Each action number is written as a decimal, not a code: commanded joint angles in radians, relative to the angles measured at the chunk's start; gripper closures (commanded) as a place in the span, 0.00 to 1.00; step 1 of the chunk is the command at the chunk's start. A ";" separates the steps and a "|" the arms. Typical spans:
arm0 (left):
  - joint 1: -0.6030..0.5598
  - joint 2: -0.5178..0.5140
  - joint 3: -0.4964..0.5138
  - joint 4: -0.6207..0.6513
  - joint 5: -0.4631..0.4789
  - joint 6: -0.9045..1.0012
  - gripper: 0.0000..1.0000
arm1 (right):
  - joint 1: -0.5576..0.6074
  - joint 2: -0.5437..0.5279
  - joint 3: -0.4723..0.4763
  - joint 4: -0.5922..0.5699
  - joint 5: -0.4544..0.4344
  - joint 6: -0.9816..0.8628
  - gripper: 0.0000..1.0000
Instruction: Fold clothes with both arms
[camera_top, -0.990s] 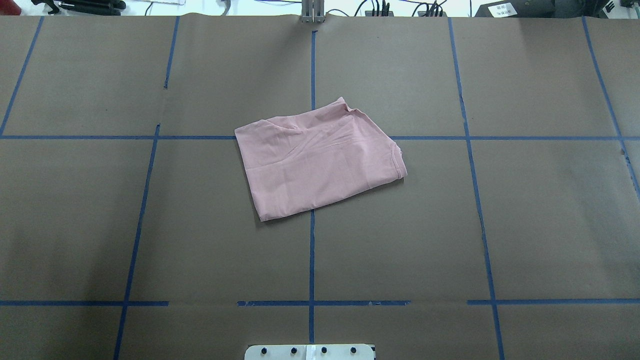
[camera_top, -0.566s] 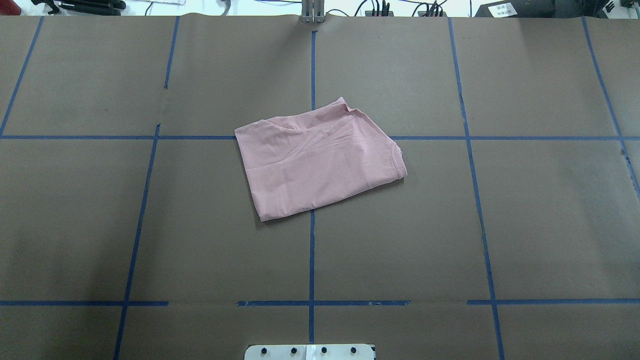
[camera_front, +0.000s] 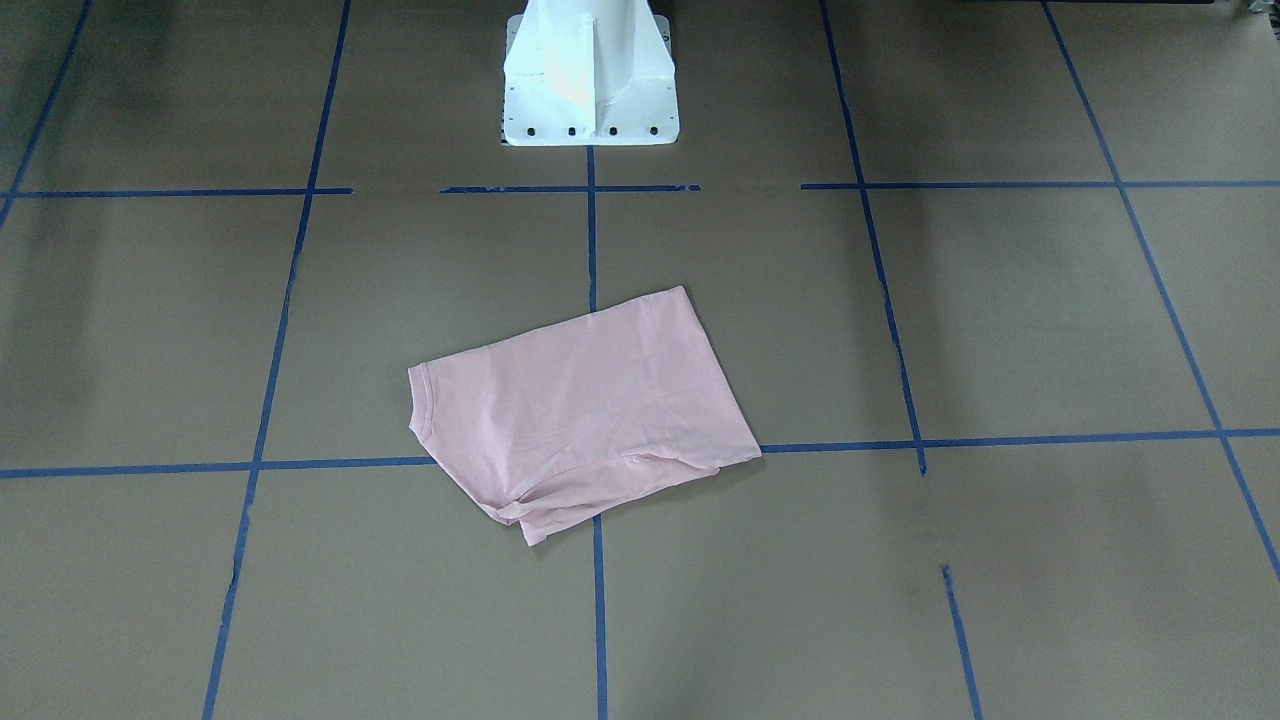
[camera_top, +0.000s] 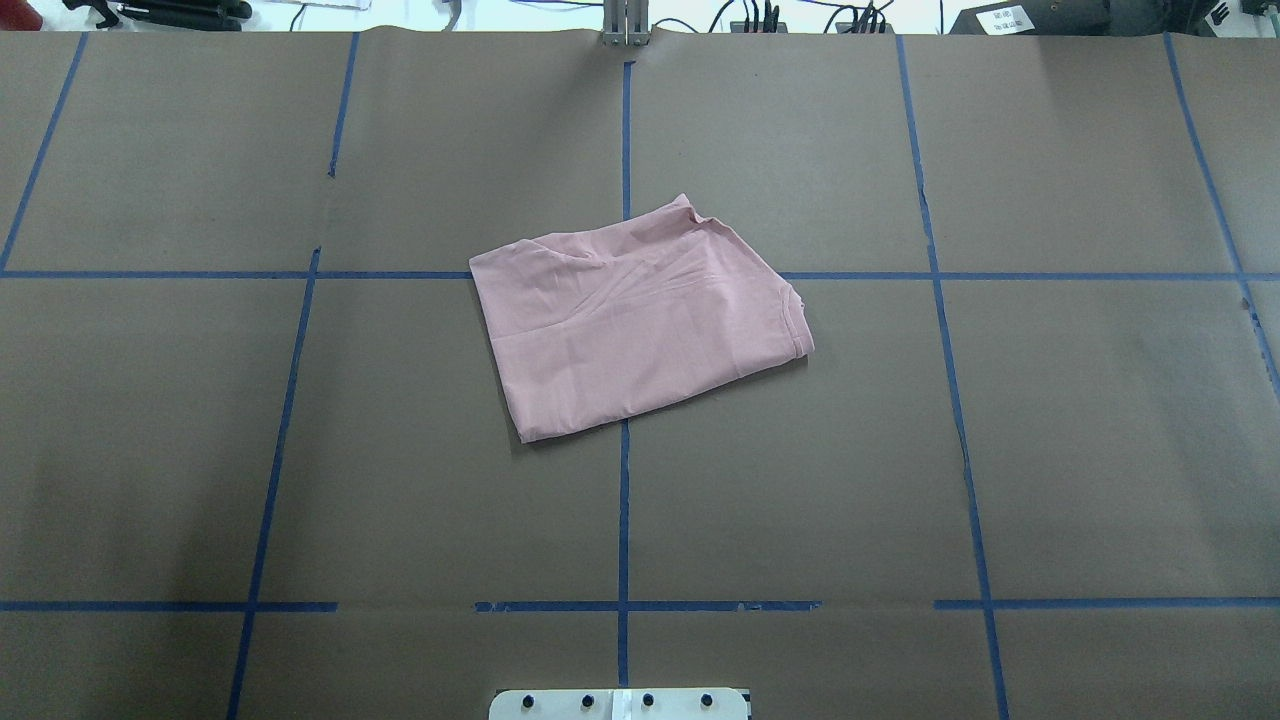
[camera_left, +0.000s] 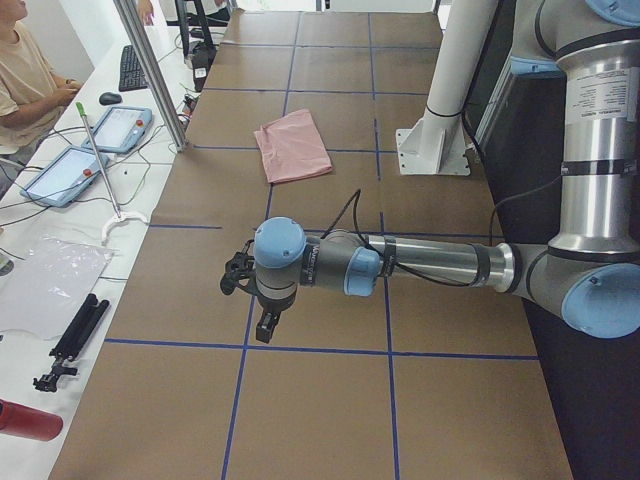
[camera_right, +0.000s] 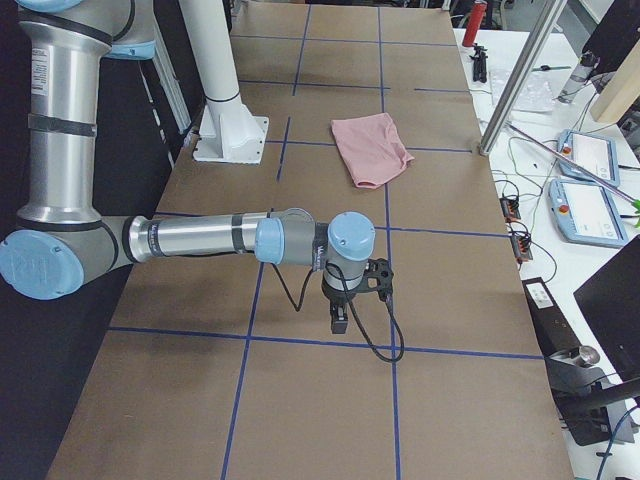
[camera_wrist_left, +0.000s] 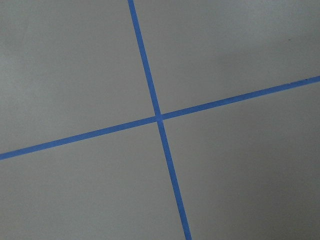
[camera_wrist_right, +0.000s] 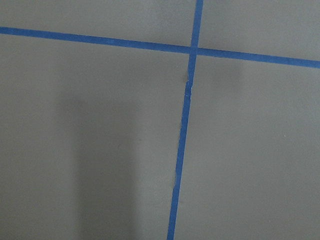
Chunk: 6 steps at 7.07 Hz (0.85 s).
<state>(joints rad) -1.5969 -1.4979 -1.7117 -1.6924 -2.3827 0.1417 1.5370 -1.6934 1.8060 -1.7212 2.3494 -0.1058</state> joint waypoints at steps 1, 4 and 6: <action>0.000 0.005 0.003 -0.003 0.002 -0.001 0.00 | 0.000 0.000 0.016 0.000 0.001 0.000 0.00; 0.000 0.013 0.003 -0.003 0.002 -0.001 0.00 | 0.000 0.000 0.015 0.000 0.001 0.000 0.00; 0.000 0.013 0.007 -0.003 0.002 -0.004 0.00 | 0.000 0.000 0.015 0.000 0.001 0.000 0.00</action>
<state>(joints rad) -1.5969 -1.4850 -1.7057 -1.6950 -2.3808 0.1398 1.5371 -1.6935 1.8208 -1.7211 2.3501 -0.1058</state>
